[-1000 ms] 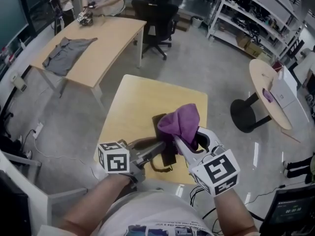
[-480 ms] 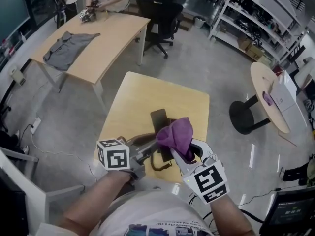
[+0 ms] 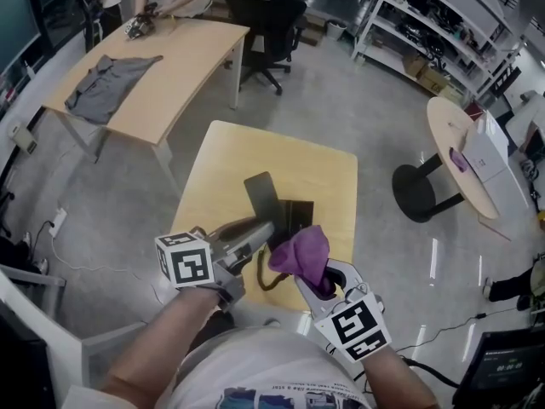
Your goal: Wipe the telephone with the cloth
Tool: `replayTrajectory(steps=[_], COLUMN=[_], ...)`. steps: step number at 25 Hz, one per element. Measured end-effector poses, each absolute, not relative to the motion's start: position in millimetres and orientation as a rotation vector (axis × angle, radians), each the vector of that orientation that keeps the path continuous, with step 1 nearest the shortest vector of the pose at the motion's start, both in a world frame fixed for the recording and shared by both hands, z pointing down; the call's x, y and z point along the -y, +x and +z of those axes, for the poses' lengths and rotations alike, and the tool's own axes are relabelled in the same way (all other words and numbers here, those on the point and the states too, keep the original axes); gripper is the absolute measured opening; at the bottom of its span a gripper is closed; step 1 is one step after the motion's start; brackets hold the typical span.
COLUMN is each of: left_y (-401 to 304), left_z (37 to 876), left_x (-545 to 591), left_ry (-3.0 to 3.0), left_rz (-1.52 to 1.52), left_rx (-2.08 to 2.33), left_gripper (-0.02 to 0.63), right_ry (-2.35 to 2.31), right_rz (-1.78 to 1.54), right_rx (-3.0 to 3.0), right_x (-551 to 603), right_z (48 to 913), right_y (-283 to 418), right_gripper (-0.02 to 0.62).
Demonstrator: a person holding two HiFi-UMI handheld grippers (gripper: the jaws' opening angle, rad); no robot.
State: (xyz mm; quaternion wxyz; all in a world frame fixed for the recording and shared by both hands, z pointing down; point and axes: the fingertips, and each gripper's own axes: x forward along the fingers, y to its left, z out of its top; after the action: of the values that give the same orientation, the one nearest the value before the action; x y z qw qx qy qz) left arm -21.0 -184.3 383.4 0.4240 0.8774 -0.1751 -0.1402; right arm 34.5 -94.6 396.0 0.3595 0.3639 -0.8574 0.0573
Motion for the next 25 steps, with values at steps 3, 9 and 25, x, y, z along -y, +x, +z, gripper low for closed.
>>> replayTrajectory(steps=[3, 9, 25], left_y=[-22, -12, -9], left_z=[384, 393, 402], left_x=[187, 178, 164], left_ry=[2.194, 2.207, 2.212], left_rz=[-0.352, -0.307, -0.252], left_rx=[0.434, 0.411, 0.394], left_gripper=[0.081, 0.081, 0.081], right_ry=[0.942, 1.008, 0.948], right_rz=[0.146, 0.008, -0.07], right_rx=[2.207, 2.257, 2.255], right_x=[92, 115, 147], right_z=[392, 340, 337], right_y=[37, 32, -4], right_gripper=[0.117, 0.117, 0.117])
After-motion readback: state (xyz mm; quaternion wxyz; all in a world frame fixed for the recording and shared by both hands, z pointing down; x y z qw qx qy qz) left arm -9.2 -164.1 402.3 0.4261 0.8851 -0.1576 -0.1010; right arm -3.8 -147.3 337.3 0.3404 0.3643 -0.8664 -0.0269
